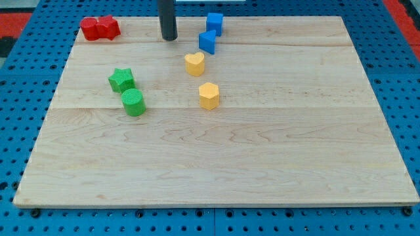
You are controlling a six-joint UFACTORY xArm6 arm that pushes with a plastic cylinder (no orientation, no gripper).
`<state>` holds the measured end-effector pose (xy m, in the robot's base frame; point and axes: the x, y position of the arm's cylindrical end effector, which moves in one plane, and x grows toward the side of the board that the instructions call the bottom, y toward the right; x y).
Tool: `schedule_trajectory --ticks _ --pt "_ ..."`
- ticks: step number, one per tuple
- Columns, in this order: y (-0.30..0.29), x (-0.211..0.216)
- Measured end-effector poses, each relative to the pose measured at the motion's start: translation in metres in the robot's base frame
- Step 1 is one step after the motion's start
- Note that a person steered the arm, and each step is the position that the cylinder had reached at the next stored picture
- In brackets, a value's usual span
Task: Place the yellow heart vertically above the yellow hexagon
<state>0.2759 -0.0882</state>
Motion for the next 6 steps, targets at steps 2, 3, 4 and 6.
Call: schedule_trajectory --ticks 2,3,4,6 --pt "0.026 0.04" --pt "0.042 0.044" --pt "0.052 0.051" --pt "0.013 0.054"
